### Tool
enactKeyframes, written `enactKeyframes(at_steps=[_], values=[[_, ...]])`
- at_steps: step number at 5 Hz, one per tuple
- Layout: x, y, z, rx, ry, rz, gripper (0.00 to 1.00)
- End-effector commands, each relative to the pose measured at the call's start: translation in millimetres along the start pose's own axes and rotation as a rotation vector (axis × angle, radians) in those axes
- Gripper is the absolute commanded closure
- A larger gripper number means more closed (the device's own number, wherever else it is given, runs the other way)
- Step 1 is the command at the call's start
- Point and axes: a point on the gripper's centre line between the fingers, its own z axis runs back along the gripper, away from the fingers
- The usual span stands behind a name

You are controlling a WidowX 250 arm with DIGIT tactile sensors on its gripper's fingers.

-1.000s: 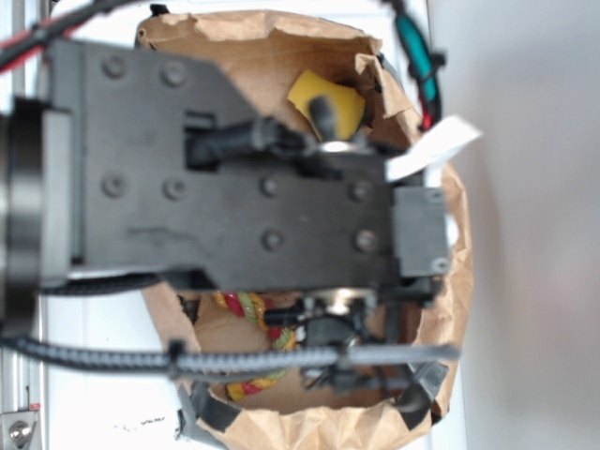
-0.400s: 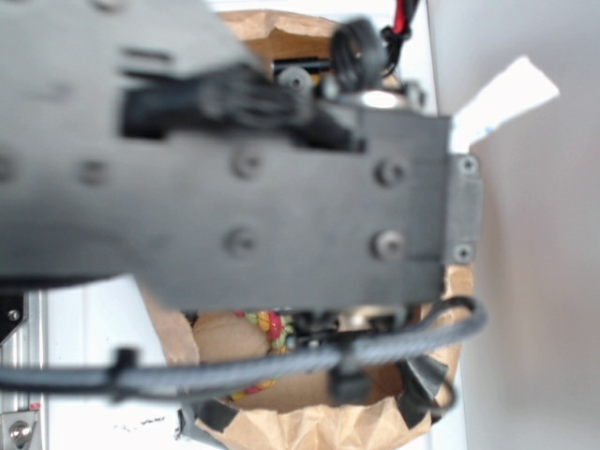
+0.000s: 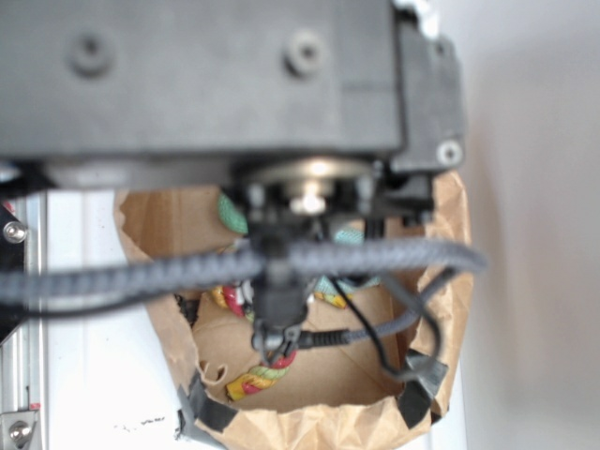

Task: Grab the red paper.

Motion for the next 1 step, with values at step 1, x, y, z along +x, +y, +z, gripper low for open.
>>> enactKeyframes(at_steps=[1], values=[[0.2, -6.3, 16.8, 0.065, -0.077, 0.004, 1.00]])
